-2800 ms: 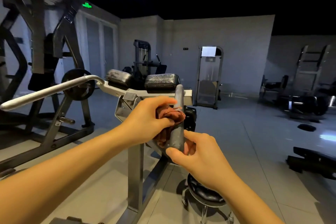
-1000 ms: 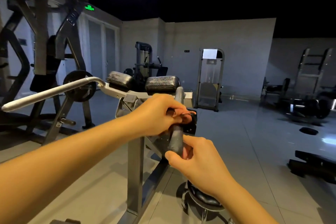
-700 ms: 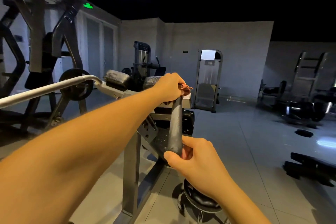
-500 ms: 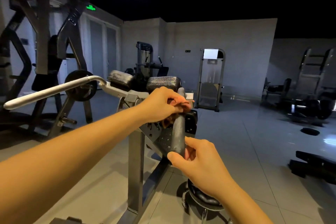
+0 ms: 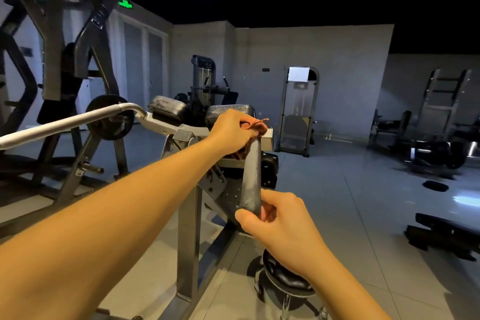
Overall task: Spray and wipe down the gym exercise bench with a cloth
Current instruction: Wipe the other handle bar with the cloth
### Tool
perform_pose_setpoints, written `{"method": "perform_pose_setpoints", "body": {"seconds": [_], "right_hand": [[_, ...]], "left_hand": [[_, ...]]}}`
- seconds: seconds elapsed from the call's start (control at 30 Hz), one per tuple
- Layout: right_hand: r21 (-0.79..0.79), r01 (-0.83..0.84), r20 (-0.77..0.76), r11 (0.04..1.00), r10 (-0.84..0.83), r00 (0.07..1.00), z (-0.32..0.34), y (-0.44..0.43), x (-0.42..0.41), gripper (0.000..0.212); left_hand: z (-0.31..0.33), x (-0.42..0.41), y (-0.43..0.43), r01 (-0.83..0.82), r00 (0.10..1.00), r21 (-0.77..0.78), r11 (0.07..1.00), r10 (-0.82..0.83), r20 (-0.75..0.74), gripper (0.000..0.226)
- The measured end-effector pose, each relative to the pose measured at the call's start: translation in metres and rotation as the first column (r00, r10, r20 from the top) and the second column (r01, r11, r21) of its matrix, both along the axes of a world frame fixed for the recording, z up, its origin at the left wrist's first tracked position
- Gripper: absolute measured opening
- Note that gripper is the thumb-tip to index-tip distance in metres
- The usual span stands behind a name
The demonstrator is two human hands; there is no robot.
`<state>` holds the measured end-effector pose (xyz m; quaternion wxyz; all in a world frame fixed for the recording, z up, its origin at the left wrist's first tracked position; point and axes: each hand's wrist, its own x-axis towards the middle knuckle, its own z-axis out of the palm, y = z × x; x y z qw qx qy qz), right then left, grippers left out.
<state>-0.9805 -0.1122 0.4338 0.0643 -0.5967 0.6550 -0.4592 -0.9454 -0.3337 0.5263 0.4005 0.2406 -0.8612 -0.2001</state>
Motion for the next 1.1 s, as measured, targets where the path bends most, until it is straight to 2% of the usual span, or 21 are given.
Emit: {"method": "perform_pose_setpoints", "body": {"seconds": [0.07, 0.2, 0.3, 0.43, 0.57, 0.63, 0.73, 0.83, 1.0, 1.1], "right_hand": [[0.009, -0.002, -0.007, 1.0, 0.002, 1.0, -0.001, 0.001, 0.001, 0.022], [0.0, 0.005, -0.014, 1.0, -0.005, 1.0, -0.003, 0.003, 0.001, 0.026], [-0.007, 0.01, -0.032, 1.0, -0.01, 0.999, -0.001, 0.001, 0.002, 0.027], [-0.025, -0.005, -0.027, 1.0, 0.005, 1.0, 0.001, 0.001, 0.001, 0.022], [-0.014, -0.007, 0.001, 1.0, 0.007, 1.0, -0.001, -0.001, -0.002, 0.021], [-0.008, 0.007, 0.026, 1.0, -0.006, 1.0, 0.001, -0.003, -0.003, 0.022], [0.003, 0.018, 0.03, 1.0, -0.018, 0.999, 0.005, -0.005, -0.005, 0.025], [0.038, 0.012, -0.01, 0.999, -0.012, 1.0, 0.004, -0.002, -0.001, 0.023], [0.005, 0.0, -0.02, 1.0, 0.0, 1.0, 0.002, -0.002, 0.004, 0.024], [0.001, 0.009, -0.036, 1.0, -0.009, 0.999, 0.002, -0.002, 0.005, 0.023]], "left_hand": [[-0.008, 0.01, 0.008, 0.024, 1.0, 0.013, 1.0, -0.024, -0.012, 0.019], [-0.037, 0.071, 0.054, 0.289, 0.956, 0.089, 0.953, -0.284, -0.07, 0.022], [-0.058, 0.112, 0.098, 0.378, 0.923, 0.062, 0.924, -0.371, -0.104, 0.027], [-0.056, 0.104, 0.099, 0.332, 0.933, 0.072, 0.941, -0.316, -0.174, 0.023], [-0.031, 0.046, 0.042, 0.148, 0.979, 0.075, 0.986, -0.136, -0.15, 0.008], [-0.021, 0.021, 0.017, 0.066, 0.98, 0.116, 0.991, -0.042, -0.194, 0.005], [-0.018, 0.008, 0.006, 0.007, 0.979, 0.171, 0.985, 0.028, -0.202, 0.015], [-0.027, 0.032, 0.025, 0.058, 0.98, 0.178, 0.982, -0.022, -0.195, 0.015], [-0.057, 0.107, 0.089, 0.316, 0.942, 0.177, 0.932, -0.285, -0.178, 0.027], [-0.052, 0.11, 0.098, 0.313, 0.944, 0.143, 0.939, -0.291, -0.158, 0.024]]}}
